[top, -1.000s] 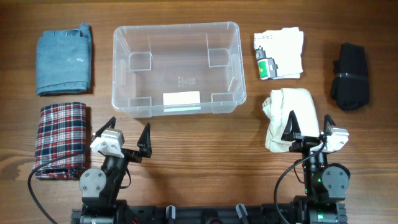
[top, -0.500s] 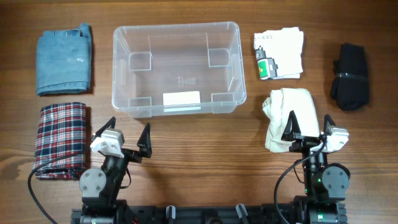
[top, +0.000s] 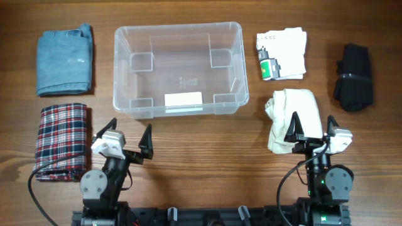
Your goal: Pack container
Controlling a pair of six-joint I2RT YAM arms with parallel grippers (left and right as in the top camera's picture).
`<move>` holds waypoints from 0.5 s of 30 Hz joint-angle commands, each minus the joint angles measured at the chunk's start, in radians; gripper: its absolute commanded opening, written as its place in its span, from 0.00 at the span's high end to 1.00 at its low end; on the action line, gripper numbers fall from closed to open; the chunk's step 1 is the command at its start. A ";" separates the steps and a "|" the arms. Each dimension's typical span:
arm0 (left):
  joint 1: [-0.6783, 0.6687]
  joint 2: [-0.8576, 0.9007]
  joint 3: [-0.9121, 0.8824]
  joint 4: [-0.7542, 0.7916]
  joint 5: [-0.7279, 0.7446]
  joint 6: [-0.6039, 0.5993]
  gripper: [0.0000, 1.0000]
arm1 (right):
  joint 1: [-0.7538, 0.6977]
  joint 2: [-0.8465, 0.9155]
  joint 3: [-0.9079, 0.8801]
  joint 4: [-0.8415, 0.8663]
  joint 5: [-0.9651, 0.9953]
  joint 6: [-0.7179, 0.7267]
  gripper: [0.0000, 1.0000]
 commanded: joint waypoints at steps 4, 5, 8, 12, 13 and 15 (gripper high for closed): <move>0.009 -0.011 -0.008 0.121 -0.001 0.011 0.00 | -0.006 0.002 -0.002 0.005 -0.017 0.001 0.00; 0.009 -0.011 -0.008 0.157 -0.002 0.011 0.00 | -0.006 0.002 -0.002 0.005 -0.017 0.001 0.00; 0.011 -0.011 -0.008 0.244 -0.026 -0.002 0.00 | -0.006 0.002 -0.002 0.005 -0.017 0.001 0.00; 0.016 -0.011 -0.008 0.223 -0.039 -0.046 0.00 | -0.006 0.002 -0.002 0.005 -0.017 0.001 0.00; 0.016 -0.011 -0.008 0.211 -0.039 -0.046 0.00 | -0.006 0.002 -0.002 0.005 -0.017 0.001 0.00; 0.016 -0.011 -0.008 0.165 -0.039 -0.046 0.00 | -0.006 0.002 -0.002 0.005 -0.017 0.001 0.00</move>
